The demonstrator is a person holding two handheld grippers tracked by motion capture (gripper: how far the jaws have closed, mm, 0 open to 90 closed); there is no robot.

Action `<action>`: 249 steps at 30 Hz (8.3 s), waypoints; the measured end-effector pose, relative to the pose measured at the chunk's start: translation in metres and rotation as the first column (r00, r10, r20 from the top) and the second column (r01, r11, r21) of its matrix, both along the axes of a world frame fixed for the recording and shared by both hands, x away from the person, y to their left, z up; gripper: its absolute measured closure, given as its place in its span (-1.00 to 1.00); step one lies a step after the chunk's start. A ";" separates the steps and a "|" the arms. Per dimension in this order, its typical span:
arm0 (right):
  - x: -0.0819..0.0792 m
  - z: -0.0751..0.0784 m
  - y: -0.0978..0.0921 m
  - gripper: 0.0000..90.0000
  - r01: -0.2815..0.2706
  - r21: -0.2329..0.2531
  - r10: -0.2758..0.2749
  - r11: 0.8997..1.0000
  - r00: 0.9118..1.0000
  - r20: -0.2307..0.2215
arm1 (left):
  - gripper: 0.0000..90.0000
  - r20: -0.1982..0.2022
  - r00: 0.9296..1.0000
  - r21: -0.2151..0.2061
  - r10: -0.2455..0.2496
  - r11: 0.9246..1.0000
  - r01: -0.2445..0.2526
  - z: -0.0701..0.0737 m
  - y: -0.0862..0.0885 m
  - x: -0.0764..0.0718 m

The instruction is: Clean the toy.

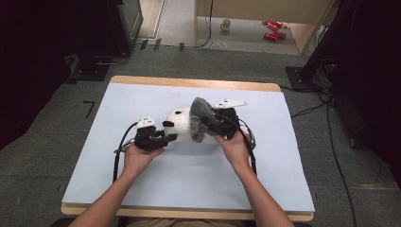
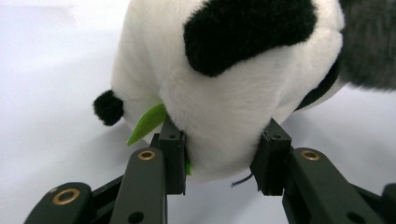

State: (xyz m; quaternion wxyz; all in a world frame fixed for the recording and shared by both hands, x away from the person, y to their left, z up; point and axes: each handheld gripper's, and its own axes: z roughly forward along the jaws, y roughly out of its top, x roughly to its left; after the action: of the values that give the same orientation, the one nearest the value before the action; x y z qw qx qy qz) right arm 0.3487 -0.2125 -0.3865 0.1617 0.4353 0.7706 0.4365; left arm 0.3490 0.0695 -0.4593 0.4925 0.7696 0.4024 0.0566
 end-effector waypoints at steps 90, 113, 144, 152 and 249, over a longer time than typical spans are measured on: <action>-0.002 -0.008 -0.070 0.70 0.143 0.046 -0.146 0.989 0.987 0.061 | -0.24 0.100 0.995 -0.007 -0.031 0.999 0.032 0.002 0.011 0.020; 0.010 -0.009 -0.078 0.70 0.142 0.125 -0.146 0.982 0.989 0.025 | 0.42 0.142 0.989 -0.010 -0.053 0.998 0.055 -0.002 0.000 0.037; -0.018 0.021 0.027 0.70 -0.139 0.257 0.152 0.956 0.988 -0.034 | 0.51 0.047 0.995 -0.011 -0.089 0.996 0.089 0.018 -0.026 -0.017; -0.015 0.003 0.034 0.70 -0.108 0.074 0.103 0.991 0.993 0.062 | 0.49 0.017 0.999 0.010 -0.040 0.999 0.040 0.011 -0.023 -0.012; 0.000 0.004 -0.062 0.76 0.010 0.048 -0.008 0.999 0.999 -0.043 | -0.52 0.165 0.963 -0.013 -0.215 0.976 0.220 -0.019 -0.010 0.044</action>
State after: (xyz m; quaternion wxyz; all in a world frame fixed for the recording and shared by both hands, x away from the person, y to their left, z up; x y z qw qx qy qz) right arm 0.3485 -0.2742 -0.3824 0.1367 0.4520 0.7612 0.4445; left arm 0.3929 0.0600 -0.4783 0.5388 0.7942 0.2749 0.0587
